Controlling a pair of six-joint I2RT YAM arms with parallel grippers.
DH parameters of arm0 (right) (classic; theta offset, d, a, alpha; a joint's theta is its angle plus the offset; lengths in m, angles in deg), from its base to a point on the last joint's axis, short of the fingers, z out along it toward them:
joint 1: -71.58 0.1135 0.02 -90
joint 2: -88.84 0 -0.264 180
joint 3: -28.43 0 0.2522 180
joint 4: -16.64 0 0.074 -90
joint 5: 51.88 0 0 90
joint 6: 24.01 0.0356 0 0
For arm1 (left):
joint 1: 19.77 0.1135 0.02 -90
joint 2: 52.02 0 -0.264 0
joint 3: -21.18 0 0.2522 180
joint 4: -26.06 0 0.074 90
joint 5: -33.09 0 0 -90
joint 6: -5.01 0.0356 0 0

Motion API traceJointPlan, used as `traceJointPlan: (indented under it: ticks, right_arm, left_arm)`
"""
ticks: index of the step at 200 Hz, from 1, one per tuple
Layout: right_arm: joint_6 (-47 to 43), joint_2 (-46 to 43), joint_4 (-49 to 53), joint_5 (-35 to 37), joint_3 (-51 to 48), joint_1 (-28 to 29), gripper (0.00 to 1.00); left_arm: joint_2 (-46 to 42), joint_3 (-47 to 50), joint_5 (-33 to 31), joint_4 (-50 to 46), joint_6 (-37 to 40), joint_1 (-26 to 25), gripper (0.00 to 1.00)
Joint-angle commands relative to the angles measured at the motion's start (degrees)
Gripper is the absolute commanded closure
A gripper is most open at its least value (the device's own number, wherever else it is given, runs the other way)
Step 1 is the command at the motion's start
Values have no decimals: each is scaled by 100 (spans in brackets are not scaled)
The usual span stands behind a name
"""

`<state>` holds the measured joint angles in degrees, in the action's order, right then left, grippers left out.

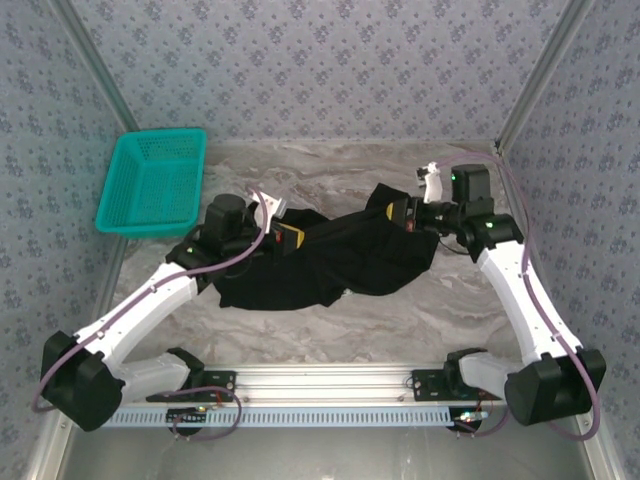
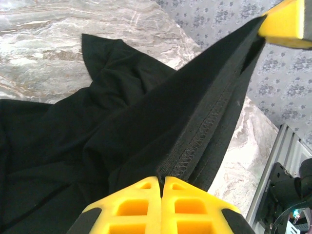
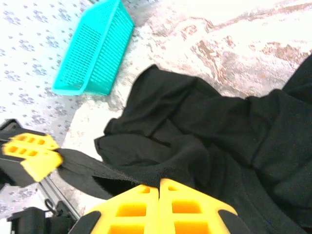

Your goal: Fold the inside-out t-shirt

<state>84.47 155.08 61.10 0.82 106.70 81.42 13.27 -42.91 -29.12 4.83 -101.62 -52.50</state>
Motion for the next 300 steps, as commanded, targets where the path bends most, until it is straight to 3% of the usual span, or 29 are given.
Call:
traceJointPlan:
  ticks: [1, 27, 51, 73, 111, 159, 181, 244, 264, 300]
  right_arm:
    - [63, 42, 341, 85, 177, -175, 100]
    - [-172, 78, 1026, 1597, 244, -43, 100]
    - [-250, 277, 1239, 2174, 220, 152, 100]
    - [-309, 486, 1242, 2350, 220, 462, 100]
    - [-404, 704, 1176, 2272, 272, 642, 100]
    - [-440, 760, 1355, 2954, 298, 624, 100]
    - [-296, 1035, 1346, 3130, 225, 660, 100]
    - [-272, 1482, 1102, 2898, 160, 859, 100]
    - [-308, 1535, 1118, 2917, 219, 854, 100]
    - [-371, 1589, 1142, 2944, 220, 780, 100]
  left_arm:
    - [-9, 199, 322, 573, -76, 29, 100]
    - [-194, 480, 776, 1419, -404, 24, 100]
    - [-439, 701, 1188, 2333, -798, 25, 100]
    - [-551, 689, 1344, 2548, -777, -52, 100]
    - [-327, 437, 1292, 1752, -252, -188, 100]
    - [540, 120, -121, 115, 158, -229, 100]
    - [1187, -171, -149, -278, 119, -243, 85]
    - [1578, -144, 379, 260, 95, -394, 45]
    - [1971, -438, 186, -112, 435, -660, 40]
    - [2758, -1020, -334, -624, 710, -1179, 38]
